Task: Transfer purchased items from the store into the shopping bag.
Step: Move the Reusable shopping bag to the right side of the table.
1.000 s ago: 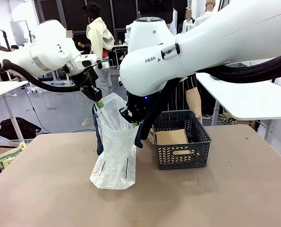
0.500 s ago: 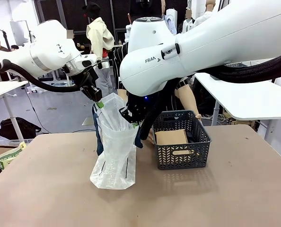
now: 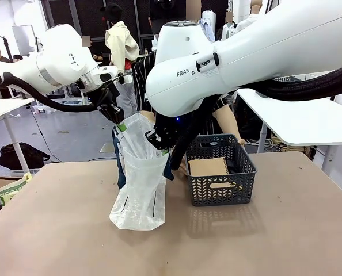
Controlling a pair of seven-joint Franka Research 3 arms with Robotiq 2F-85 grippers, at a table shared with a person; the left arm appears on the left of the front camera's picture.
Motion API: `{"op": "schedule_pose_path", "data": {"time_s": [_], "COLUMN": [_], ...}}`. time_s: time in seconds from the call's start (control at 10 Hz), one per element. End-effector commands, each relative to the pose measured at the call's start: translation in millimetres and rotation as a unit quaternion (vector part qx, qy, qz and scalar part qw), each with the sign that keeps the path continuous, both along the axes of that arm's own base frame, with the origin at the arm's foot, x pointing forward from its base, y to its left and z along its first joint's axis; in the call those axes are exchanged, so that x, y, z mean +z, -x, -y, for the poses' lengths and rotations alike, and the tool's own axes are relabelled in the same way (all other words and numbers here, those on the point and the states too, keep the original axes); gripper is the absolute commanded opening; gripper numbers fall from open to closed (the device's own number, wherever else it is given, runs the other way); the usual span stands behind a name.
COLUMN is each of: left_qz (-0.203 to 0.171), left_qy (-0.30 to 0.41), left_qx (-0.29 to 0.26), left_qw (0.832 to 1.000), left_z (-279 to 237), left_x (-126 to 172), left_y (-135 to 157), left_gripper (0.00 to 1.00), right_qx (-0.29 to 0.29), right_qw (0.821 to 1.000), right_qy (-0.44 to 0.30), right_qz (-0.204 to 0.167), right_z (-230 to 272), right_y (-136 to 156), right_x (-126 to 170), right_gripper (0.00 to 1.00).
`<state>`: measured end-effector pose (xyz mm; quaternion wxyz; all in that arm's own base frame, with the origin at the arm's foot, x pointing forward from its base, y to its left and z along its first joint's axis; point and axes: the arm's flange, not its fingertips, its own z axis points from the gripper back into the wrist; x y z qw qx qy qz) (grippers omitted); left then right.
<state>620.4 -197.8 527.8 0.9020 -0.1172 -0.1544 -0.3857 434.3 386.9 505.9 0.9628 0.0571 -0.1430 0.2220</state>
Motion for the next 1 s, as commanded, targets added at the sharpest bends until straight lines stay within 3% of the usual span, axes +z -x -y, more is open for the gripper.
{"op": "schedule_pose_path", "data": {"time_s": [0.0,0.9], "left_qz": [0.004,0.004], "left_qy": [-0.001,-0.001], "left_qx": [0.004,0.004], "left_qw": [1.000,1.000], "left_z": [-3.4,-3.4], "left_x": [-0.5,-0.5], "left_y": [4.7,4.7], "left_gripper": [0.00,0.00], "right_qx": [-0.001,-0.001], "right_qw": [1.000,1.000], "right_qy": [-0.001,-0.001], "right_qz": [0.000,0.000], "right_z": [0.5,0.5], "right_y": [1.1,1.1], "right_x": [1.5,1.5], "right_gripper": [0.00,0.00]}}
